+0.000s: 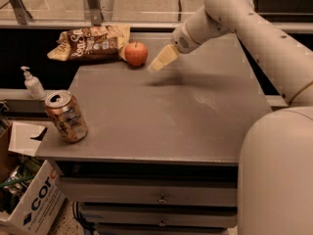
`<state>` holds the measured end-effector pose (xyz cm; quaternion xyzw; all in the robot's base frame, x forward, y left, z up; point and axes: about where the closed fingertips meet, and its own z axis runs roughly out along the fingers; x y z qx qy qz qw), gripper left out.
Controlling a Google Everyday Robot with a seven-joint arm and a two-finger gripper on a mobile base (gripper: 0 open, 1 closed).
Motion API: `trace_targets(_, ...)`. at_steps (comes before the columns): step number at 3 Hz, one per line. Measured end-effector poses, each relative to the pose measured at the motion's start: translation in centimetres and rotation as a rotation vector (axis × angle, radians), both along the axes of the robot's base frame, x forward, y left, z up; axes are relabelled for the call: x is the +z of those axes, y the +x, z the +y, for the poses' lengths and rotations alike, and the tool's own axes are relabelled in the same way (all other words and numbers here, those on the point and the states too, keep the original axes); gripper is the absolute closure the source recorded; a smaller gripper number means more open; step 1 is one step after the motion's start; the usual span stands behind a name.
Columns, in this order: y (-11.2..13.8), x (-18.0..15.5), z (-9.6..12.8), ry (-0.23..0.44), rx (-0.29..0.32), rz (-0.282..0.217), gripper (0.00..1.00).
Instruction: Move apple near brown chip bag
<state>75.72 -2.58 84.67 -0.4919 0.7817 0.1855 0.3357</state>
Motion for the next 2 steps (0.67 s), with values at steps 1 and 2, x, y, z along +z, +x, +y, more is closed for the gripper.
trace_targets(1,-0.74,0.84,-3.34,0.054,0.003,-0.024,0.0)
trace_targets(2,-0.83,0.87,-3.95,0.057,0.0,-0.028,0.0)
